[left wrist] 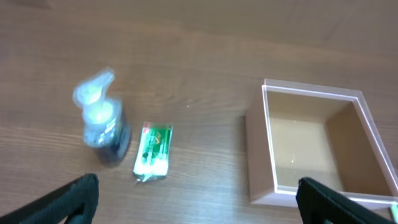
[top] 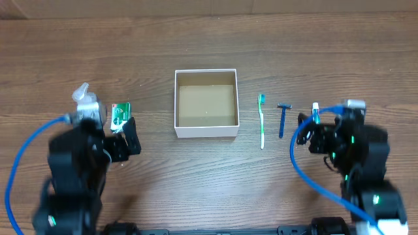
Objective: Pack container
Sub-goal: 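Move the left gripper to the soap pump bottle and grasp it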
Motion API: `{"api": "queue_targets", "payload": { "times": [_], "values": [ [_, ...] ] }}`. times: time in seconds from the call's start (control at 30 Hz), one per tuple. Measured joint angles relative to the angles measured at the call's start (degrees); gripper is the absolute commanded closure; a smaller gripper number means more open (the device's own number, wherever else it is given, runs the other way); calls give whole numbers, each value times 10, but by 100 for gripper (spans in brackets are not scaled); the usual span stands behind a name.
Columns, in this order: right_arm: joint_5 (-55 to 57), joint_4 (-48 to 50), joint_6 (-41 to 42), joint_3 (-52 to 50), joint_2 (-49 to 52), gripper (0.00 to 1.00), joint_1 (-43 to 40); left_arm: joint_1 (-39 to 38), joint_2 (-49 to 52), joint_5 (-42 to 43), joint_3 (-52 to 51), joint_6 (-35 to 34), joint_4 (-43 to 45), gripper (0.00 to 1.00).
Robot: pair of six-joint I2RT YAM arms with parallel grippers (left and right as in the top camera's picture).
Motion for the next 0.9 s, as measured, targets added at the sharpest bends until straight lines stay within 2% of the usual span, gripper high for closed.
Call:
{"api": "queue_targets", "payload": {
  "times": [0.17,0.3,0.4,0.53,0.67,0.9],
  "values": [
    [-35,-93,1,107,119,0,0,0,156,1,177,15,-162,0],
    [-33,-115,1,134,155,0,0,1,216,-5,254,20,-210,0],
    [-25,-120,1,134,156,0,0,24,228,-17,281,26,-200,0],
    [-22,-120,1,134,156,0,0,109,236,-22,292,32,-174,0],
    [-20,-120,1,134,156,0,0,189,291,-6,296,60,-162,0],
    [-20,-120,1,134,156,0,0,201,426,12,296,108,-105,0]
  ]
}}
